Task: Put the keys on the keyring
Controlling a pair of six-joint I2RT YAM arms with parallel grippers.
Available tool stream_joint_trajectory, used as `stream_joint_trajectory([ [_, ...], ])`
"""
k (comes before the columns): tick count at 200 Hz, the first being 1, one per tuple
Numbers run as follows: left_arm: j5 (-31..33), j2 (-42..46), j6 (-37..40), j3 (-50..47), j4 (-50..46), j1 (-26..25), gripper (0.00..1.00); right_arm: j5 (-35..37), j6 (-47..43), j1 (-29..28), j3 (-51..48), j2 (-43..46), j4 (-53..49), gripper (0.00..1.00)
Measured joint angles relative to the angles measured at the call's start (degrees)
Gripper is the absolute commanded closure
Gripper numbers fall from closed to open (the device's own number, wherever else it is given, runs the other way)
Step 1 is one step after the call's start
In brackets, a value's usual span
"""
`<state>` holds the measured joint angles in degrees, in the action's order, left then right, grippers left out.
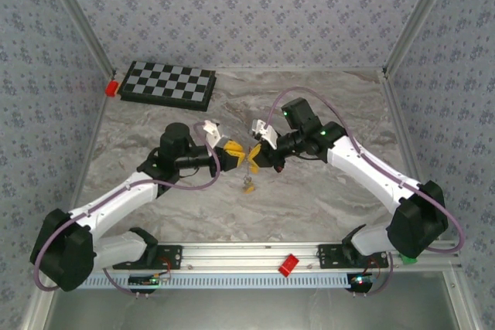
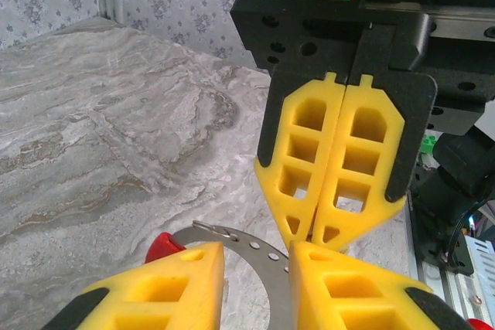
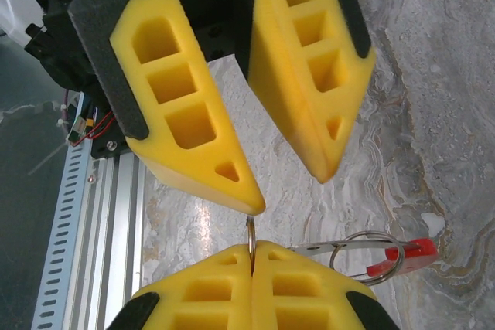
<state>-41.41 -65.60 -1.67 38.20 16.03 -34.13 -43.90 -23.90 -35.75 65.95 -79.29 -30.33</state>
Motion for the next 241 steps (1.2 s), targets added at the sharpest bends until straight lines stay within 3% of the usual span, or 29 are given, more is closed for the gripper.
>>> stream_joint_trajectory([
  [241,-5.4,0.2,1.4,1.7,-2.1,0.0,0.71,0.0,0.3,0.3,-0.1,0.8,1.5,1.00],
])
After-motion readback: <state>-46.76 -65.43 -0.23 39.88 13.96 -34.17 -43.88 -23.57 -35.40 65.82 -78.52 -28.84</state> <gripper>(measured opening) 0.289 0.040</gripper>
